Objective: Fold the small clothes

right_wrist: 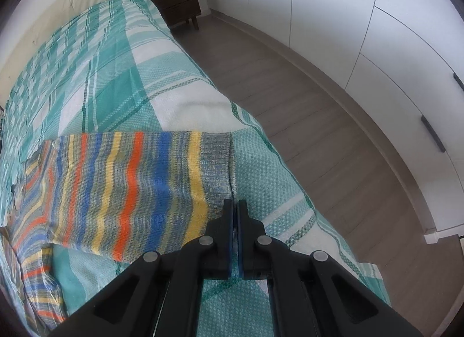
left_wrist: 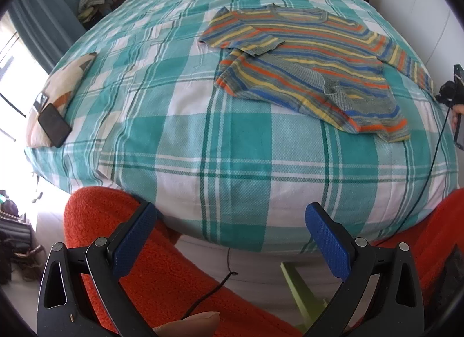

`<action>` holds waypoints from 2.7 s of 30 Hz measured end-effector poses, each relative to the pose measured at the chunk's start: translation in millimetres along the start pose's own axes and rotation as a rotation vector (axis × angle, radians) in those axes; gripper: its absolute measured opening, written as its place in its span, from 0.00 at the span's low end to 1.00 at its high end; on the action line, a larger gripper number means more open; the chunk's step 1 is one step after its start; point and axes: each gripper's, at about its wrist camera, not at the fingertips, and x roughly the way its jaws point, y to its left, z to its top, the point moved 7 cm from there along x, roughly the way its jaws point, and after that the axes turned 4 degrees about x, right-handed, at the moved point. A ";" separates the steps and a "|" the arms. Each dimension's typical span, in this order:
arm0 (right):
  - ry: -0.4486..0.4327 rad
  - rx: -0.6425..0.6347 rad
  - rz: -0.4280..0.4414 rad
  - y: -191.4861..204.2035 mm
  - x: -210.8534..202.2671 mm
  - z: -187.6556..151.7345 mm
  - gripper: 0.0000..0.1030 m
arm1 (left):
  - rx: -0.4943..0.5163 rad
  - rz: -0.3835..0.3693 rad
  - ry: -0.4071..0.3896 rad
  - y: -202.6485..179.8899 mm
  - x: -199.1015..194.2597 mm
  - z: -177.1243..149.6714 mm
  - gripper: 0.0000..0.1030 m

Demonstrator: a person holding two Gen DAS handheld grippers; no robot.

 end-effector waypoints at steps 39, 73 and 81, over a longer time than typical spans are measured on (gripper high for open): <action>0.149 -1.129 0.606 127.3 -190.8 -302.4 0.04 | 0.293 -0.285 -0.082 61.0 67.9 23.8 0.03; 0.216 -0.943 0.517 87.3 -159.2 -282.8 0.60 | 0.601 -0.297 0.032 58.4 78.0 -22.4 0.10; 0.394 -0.525 0.571 63.7 -133.9 -255.0 0.60 | 0.027 -0.479 -0.003 40.2 85.8 31.0 0.72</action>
